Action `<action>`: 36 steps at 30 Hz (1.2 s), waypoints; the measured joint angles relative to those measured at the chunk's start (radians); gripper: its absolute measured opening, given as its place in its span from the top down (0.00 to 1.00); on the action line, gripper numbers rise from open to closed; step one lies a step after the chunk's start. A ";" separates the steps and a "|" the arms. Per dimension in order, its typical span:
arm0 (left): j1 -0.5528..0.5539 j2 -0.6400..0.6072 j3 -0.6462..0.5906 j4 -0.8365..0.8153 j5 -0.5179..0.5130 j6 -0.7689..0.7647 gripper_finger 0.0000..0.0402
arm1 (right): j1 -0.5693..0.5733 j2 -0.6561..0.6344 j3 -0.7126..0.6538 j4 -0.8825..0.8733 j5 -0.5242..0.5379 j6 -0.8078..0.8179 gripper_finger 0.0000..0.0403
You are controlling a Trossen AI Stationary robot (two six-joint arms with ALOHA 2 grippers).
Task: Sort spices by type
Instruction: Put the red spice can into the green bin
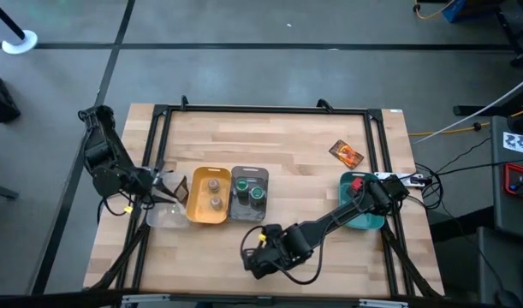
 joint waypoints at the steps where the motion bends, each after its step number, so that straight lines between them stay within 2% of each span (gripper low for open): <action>1: 0.000 -0.001 0.000 0.002 -0.007 -0.003 0.86 | 0.000 0.000 -0.002 0.001 0.027 0.009 0.48; 5: 0.000 -0.001 0.000 0.001 -0.030 -0.005 0.86 | 0.000 -0.001 -0.033 0.000 0.094 0.057 0.48; 18: 0.000 -0.001 0.000 0.001 -0.032 -0.006 0.86 | 0.000 -0.001 -0.149 0.082 0.120 0.106 0.48; 36: 0.000 -0.001 0.001 0.000 -0.032 -0.003 0.86 | -0.001 -0.001 -0.173 0.187 0.144 0.104 0.48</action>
